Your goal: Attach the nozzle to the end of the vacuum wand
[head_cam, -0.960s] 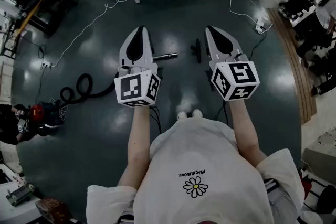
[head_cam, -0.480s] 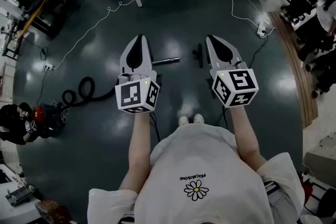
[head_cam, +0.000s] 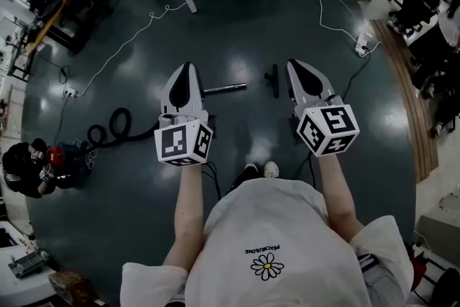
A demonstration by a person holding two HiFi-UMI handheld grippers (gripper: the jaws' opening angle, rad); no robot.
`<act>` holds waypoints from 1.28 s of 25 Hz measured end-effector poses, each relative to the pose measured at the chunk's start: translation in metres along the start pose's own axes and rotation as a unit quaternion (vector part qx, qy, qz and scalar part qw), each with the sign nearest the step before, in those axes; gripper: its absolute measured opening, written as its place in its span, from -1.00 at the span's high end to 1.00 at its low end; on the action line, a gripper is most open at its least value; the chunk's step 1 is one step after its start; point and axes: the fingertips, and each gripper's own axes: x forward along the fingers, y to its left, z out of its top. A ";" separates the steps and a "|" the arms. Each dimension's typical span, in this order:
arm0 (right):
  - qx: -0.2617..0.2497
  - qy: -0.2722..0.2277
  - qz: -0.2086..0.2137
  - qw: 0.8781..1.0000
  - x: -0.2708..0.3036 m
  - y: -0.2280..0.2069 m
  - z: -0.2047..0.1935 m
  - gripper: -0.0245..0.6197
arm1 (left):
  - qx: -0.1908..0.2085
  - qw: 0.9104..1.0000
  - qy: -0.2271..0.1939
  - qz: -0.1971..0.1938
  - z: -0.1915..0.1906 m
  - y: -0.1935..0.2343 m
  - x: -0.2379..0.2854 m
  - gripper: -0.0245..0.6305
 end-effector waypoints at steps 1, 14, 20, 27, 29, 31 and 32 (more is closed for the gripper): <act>-0.005 0.000 0.001 1.000 0.000 -0.004 0.000 0.91 | 0.001 1.000 0.001 0.003 -0.001 0.002 0.000 0.93; -0.012 0.054 -0.019 0.998 0.110 -0.057 -0.039 0.91 | -0.041 0.998 0.020 0.031 -0.067 0.083 0.094 0.93; -0.021 0.072 -0.044 0.996 0.229 -0.071 -0.028 0.91 | -0.049 0.998 0.039 -0.007 -0.086 0.150 0.192 0.93; -0.016 0.082 -0.072 0.994 0.311 -0.105 -0.025 0.91 | -0.055 0.996 0.063 -0.029 -0.111 0.201 0.282 0.93; -0.015 0.088 -0.076 0.993 0.322 -0.120 -0.029 0.91 | -0.059 0.995 0.071 -0.024 -0.122 0.201 0.295 0.93; -0.011 0.096 -0.074 0.993 0.332 -0.134 -0.033 0.91 | -0.056 0.995 0.079 -0.023 -0.131 0.198 0.304 0.93; -0.010 0.100 -0.072 0.992 0.338 -0.141 -0.034 0.91 | -0.057 0.995 0.084 -0.023 -0.134 0.196 0.309 0.93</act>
